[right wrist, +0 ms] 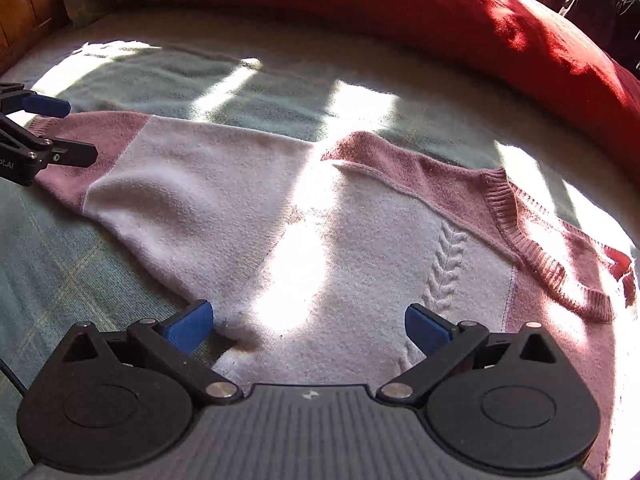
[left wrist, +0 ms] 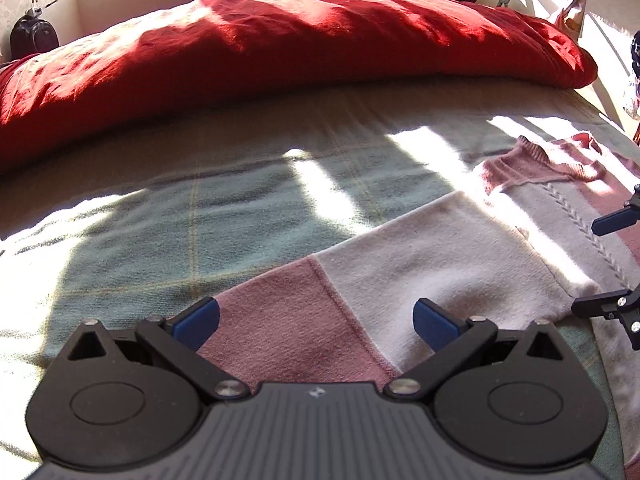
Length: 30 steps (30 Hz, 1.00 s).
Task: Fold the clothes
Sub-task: 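Smooth the folded sleeve flat with the left gripper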
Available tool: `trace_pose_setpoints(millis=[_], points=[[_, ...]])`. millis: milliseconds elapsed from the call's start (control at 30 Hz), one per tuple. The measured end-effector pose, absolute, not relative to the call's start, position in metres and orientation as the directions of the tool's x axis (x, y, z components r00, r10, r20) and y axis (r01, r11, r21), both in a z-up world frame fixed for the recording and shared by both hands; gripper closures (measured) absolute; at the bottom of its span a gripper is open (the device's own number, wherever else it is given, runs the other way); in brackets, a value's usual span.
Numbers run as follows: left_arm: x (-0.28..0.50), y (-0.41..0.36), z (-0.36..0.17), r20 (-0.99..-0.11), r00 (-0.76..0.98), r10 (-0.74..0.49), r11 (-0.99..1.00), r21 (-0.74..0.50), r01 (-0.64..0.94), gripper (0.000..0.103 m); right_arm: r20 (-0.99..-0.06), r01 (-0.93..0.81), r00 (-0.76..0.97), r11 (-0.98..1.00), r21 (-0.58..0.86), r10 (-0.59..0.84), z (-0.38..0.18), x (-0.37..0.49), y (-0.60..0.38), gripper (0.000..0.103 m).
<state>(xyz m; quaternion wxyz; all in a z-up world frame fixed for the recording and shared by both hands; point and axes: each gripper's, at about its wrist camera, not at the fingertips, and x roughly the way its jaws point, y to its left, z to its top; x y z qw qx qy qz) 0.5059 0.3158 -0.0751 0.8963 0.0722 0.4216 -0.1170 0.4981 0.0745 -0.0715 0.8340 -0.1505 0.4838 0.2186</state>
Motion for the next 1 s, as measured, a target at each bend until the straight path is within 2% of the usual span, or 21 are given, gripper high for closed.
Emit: trace_pose_setpoints(millis=[167, 400, 533, 600, 667, 833, 933, 1000], points=[[0.522, 0.284, -0.09, -0.79, 0.6, -0.126, 0.948, 0.084, 0.308, 0.001, -0.857, -0.523, 0.459, 0.851, -0.045, 0.237, -0.055, 0.489, 0.073, 0.0], [0.515, 0.298, -0.111, -0.879, 0.467, -0.099, 0.968, 0.024, 0.251, 0.0, -0.854, -0.484, 0.476, 0.874, -0.053, 0.212, -0.046, 0.481, 0.058, 0.0], [0.507, 0.3, -0.099, -0.878, 0.47, -0.093, 0.964, 0.038, 0.262, 0.001, -0.855, -0.472, 0.472, 0.881, -0.041, 0.213, -0.044, 0.476, 0.052, 0.0], [0.51, 0.296, -0.087, -0.851, 0.514, -0.109, 0.963, 0.038, 0.268, 0.001, -0.851, -0.467, 0.479, 0.883, -0.038, 0.217, -0.043, 0.476, 0.052, 0.0], [0.515, 0.29, -0.077, -0.813, 0.554, -0.178, 0.96, -0.021, 0.279, 0.001, -0.849, -0.464, 0.48, 0.885, -0.033, 0.22, -0.044, 0.476, 0.053, 0.0], [0.53, 0.27, -0.077, -0.752, 0.492, -0.438, 0.894, -0.308, 0.325, 0.001, -0.852, -0.458, 0.462, 0.889, 0.006, 0.244, -0.046, 0.475, 0.057, 0.0], [0.54, 0.266, -0.094, -0.763, 0.415, -0.495, 0.868, -0.416, 0.271, 0.001, -0.858, -0.473, 0.457, 0.881, -0.011, 0.234, -0.047, 0.469, 0.057, 0.0], [0.542, 0.269, -0.106, -0.789, 0.372, -0.489, 0.872, -0.443, 0.207, 0.001, -0.865, -0.478, 0.449, 0.878, -0.021, 0.224, -0.049, 0.466, 0.056, 0.0]])
